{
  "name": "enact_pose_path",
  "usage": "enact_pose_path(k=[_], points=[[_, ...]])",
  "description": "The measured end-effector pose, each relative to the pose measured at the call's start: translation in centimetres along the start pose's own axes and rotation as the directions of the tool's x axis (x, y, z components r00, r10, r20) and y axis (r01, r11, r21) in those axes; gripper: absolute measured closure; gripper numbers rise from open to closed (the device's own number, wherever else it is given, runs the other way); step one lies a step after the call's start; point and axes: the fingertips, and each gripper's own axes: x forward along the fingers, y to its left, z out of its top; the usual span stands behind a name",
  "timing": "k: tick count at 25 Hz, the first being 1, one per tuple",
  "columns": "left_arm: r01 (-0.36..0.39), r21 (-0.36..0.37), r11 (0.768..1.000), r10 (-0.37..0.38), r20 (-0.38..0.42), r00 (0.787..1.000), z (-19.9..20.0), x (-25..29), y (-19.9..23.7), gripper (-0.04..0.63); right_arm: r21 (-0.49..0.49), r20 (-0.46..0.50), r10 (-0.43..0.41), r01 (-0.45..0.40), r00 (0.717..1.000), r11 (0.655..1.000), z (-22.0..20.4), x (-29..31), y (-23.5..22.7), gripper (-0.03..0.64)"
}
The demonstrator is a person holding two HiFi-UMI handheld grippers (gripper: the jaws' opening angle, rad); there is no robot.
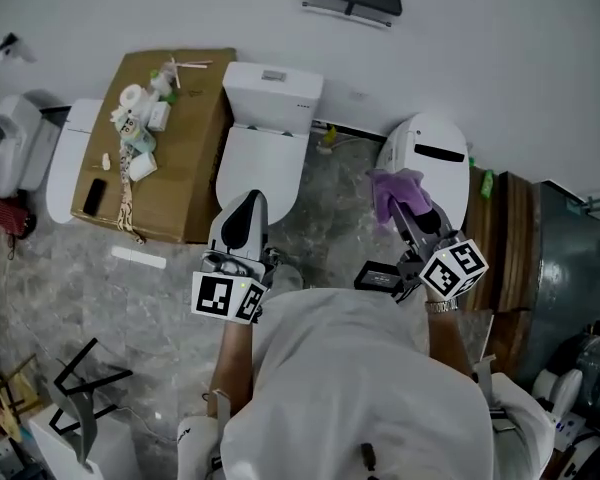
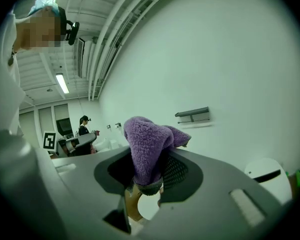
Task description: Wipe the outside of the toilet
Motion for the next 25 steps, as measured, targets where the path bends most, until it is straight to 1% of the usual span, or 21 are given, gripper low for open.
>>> enact_pose_path(k=[2, 5, 8, 12, 16, 19, 21, 23, 25], points=[[0.0, 0.013, 1.0, 0.0, 0.006, 1.0, 0.5, 1.5, 1.7, 0.591, -0.024, -0.029, 0.019, -0.02, 0.999, 1.0, 0.7, 2.9, -0.1, 0.488], [-0.011, 0.035, 0.999, 0.011, 0.003, 1.0, 0.9, 2.9, 4.2, 0.591, -0.085, -0.07, 0.056, -0.062, 0.996, 0.994, 1.4, 7.1, -0.1, 0.489], [-0.054, 0.034, 0.998, 0.054, -0.003, 0.999, 1.1, 4.0, 6.7, 0.591, -0.133, -0.102, 0.094, -0.108, 0.99, 0.985, 2.3, 11.0, -0.3, 0.489], [-0.092, 0.027, 0.995, 0.092, -0.003, 0.996, 1.2, 5.4, 9.3, 0.591, -0.185, -0.144, 0.146, -0.172, 0.979, 0.968, 3.3, 16.1, -1.3, 0.489], [-0.159, 0.026, 0.987, 0.159, 0.009, 0.987, 1.5, 6.6, 11.3, 0.591, -0.223, -0.193, 0.21, -0.251, 0.958, 0.942, 4.2, 21.1, -2.2, 0.489], [-0.222, 0.046, 0.974, 0.221, 0.025, 0.975, 1.8, 8.9, 12.8, 0.591, -0.238, -0.233, 0.274, -0.328, 0.933, 0.914, 5.1, 25.7, -3.6, 0.489], [-0.272, 0.06, 0.96, 0.27, 0.035, 0.962, 2.0, 10.8, 13.9, 0.591, -0.243, -0.268, 0.322, -0.387, 0.908, 0.889, 5.6, 29.0, -4.7, 0.489], [-0.332, 0.067, 0.941, 0.33, 0.043, 0.943, 2.2, 12.8, 15.1, 0.59, -0.243, -0.31, 0.368, -0.447, 0.877, 0.861, 6.0, 32.3, -5.9, 0.489], [-0.392, 0.069, 0.918, 0.389, 0.052, 0.92, 2.1, 14.8, 16.1, 0.591, -0.254, -0.357, 0.408, -0.507, 0.84, 0.823, 6.4, 35.6, -7.2, 0.489]])
